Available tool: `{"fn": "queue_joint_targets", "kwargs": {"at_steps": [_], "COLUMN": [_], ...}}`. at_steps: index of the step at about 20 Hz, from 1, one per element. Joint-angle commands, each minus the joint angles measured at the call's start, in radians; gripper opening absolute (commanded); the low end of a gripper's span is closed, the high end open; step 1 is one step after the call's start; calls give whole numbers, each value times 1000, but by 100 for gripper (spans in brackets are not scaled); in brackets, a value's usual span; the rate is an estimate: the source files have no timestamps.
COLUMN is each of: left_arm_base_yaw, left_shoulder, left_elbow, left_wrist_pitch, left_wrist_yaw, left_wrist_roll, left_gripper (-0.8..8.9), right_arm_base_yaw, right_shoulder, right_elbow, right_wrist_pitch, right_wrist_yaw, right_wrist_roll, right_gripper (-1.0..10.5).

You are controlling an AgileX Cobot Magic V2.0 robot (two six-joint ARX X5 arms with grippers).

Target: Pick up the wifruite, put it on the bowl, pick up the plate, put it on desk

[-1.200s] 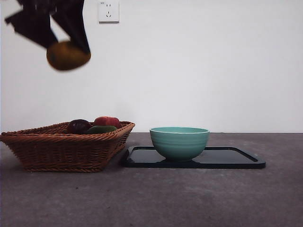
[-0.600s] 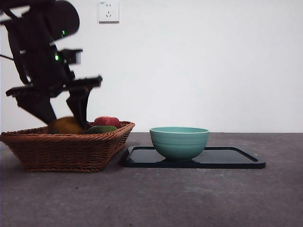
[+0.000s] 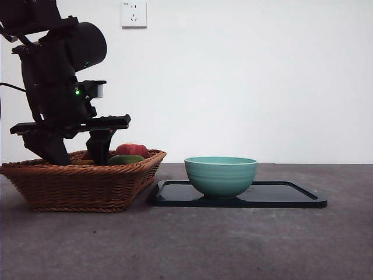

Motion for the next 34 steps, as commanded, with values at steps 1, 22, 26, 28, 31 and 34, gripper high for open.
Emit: {"fn": "queue_joint_targets", "kwargs": {"at_steps": [1, 22, 26, 28, 31, 34], "left_arm_base_yaw": [-9, -30, -43, -44, -47, -47], "left_shoulder": [26, -359, -511, -579, -664, -730], "left_elbow": [7, 16, 16, 16, 15, 15], "left_wrist_pitch": [5, -105, -247, -336, -465, -578], "left_wrist_yaw": [2, 226, 374, 454, 539, 578], "left_wrist_roll": [1, 118, 176, 227, 323, 380], "left_gripper": [236, 374, 375, 374, 374, 374], "right_arm_base_yaw": [5, 5, 5, 5, 5, 5], "right_shoulder": [4, 4, 4, 5, 5, 6], "right_elbow": [6, 6, 6, 6, 6, 6], "right_wrist_pitch": [11, 19, 40, 45, 52, 56], "right_wrist_yaw": [1, 25, 25, 25, 25, 25], "right_wrist_roll": [8, 10, 11, 12, 16, 28], "right_gripper": [166, 166, 166, 166, 166, 166]}}
